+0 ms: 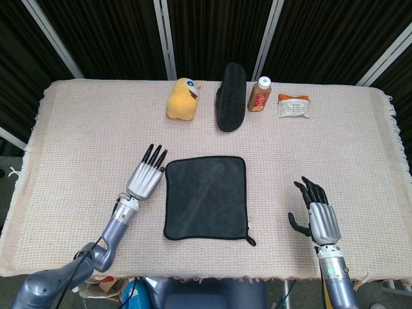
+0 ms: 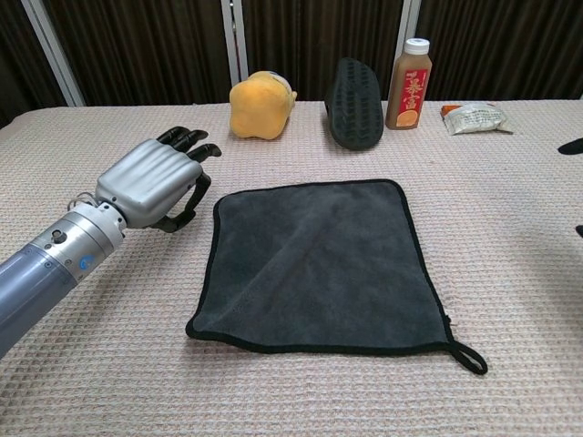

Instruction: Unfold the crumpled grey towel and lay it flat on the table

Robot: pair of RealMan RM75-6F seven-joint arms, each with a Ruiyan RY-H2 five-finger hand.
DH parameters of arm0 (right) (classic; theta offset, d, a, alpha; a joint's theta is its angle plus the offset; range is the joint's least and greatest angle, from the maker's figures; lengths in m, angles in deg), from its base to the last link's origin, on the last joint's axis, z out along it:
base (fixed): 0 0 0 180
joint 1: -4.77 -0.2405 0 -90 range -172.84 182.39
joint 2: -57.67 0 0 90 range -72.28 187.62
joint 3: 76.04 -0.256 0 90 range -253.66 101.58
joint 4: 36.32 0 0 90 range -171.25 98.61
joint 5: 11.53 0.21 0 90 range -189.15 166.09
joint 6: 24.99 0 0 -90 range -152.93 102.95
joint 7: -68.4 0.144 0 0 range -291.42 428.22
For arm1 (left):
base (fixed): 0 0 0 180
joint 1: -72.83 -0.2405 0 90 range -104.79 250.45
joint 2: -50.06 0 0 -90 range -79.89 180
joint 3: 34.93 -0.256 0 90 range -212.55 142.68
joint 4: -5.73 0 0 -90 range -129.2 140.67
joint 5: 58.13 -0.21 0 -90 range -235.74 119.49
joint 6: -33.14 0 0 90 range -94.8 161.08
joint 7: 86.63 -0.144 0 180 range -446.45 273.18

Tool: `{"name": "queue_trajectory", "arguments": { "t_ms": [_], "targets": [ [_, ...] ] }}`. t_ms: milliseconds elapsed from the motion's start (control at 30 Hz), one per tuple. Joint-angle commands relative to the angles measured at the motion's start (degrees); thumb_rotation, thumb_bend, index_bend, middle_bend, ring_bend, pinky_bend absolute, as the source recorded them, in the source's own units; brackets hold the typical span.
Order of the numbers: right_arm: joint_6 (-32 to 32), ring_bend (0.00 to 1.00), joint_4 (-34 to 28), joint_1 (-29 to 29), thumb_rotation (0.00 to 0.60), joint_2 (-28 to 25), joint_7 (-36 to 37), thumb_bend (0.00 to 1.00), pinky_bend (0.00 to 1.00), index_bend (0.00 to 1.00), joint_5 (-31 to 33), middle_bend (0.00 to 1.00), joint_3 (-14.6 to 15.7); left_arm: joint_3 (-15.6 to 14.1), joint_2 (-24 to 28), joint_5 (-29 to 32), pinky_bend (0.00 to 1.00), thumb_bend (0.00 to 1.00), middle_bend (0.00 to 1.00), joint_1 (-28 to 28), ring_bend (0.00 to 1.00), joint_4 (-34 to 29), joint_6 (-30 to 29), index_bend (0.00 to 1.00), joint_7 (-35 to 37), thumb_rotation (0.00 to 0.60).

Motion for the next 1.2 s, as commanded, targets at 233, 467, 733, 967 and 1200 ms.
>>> {"name": "queue_trajectory", "arguments": {
  "t_ms": [233,467,733,967,1200],
  "targets": [
    [0.0,0.00,0.0,0.0,0.600,0.0,0.2,0.39,0.01,0.12,-0.1,0.05,0.0,0.8,6.4,2.3,0.06,0.58,0.04,0.0,0.03,-11.1,5.7,0.00,3.1,0.600],
    [0.1,0.00,-0.1,-0.1,0.600,0.0,0.2,0.40,0.01,0.12,-0.2,0.05,-0.2,-0.9,15.2,3.8,0.06,0.67,0.03,1.2,0.01,-23.4,14.3,0.00,-1.8,0.600],
    [-0.1,0.00,0.0,0.1,0.600,0.0,0.5,0.39,0.01,0.12,-0.3,0.05,-0.1,0.0,18.9,7.0,0.06,0.11,0.02,1.5,0.00,-30.8,17.4,0.00,-4.5,0.600],
    [-0.1,0.00,0.1,0.1,0.600,0.1,0.4,0.39,0.01,0.12,-0.4,0.05,-0.1,3.3,20.5,7.5,0.06,0.00,0.02,1.5,0.00,-33.1,13.0,0.00,-3.2,0.600],
    [-0.1,0.00,0.0,0.2,0.600,0.2,0.4,0.39,0.01,0.13,-0.7,0.05,0.2,1.8,23.5,9.3,0.06,0.40,0.00,2.4,0.00,-36.7,18.4,0.00,-4.0,0.600]
  ]
}}
